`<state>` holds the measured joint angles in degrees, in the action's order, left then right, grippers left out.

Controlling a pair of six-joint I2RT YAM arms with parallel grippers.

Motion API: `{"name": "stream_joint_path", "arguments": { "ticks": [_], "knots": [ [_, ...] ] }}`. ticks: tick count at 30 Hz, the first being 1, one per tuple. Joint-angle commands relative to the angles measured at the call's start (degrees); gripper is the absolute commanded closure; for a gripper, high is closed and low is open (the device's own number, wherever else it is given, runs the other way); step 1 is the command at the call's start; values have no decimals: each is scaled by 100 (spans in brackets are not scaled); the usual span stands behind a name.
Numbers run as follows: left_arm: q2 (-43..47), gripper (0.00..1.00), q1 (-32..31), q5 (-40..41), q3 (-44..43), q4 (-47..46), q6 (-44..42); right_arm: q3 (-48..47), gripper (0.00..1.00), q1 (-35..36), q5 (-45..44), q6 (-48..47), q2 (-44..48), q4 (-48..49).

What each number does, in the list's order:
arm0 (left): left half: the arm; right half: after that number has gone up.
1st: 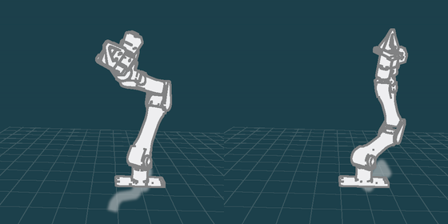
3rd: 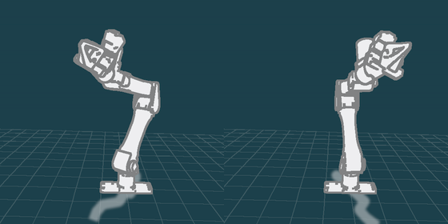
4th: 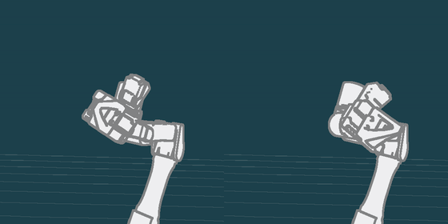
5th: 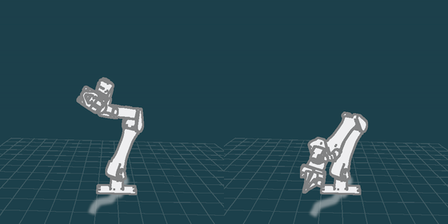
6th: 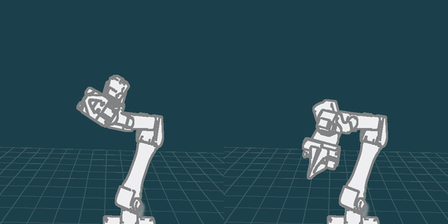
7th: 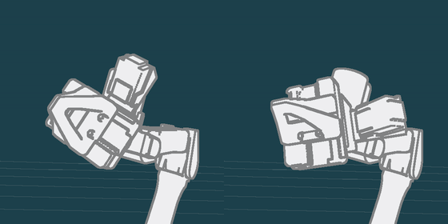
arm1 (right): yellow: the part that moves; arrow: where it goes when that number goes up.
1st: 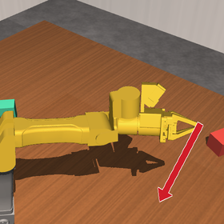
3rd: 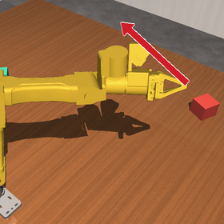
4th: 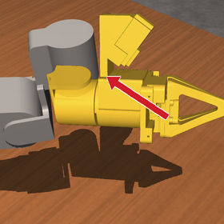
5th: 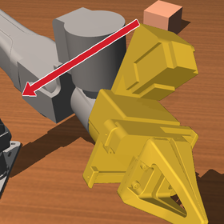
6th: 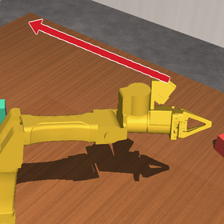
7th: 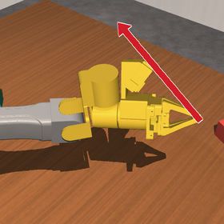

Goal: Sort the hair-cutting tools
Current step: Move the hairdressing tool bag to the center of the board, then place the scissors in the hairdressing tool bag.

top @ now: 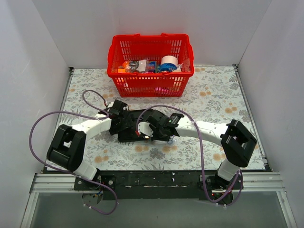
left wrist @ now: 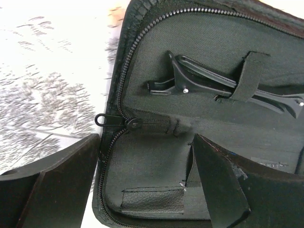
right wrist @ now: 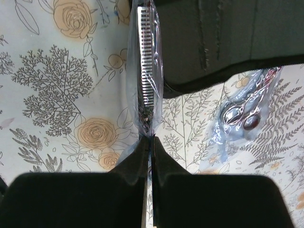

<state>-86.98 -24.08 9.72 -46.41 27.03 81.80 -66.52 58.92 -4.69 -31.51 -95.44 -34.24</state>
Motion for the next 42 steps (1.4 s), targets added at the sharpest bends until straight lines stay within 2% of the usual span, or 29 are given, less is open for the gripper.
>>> {"name": "stream_joint_path", "arguments": {
  "ticks": [1,11,13,17,21,28,42],
  "knots": [
    [-600,21,-360,-682,125,-435,275,165,99,32,-243,127,306,22],
    [-620,21,-704,-524,-17,-532,284,52,99,-73,-559,-48,403,-48],
    [-452,21,-704,-270,-34,-243,301,8,99,-91,-577,-83,421,-91],
    [-249,20,-704,967,-543,863,433,-177,99,-108,-656,-110,412,-206],
    [-100,18,-704,1287,-922,1515,381,-344,99,-117,-621,-180,333,-346],
    [85,17,-660,1366,-765,1622,319,-397,99,-275,-665,-330,289,-373],
    [-363,18,-633,830,-272,884,415,-572,99,-785,-507,-576,-168,-452]
  ]
}}
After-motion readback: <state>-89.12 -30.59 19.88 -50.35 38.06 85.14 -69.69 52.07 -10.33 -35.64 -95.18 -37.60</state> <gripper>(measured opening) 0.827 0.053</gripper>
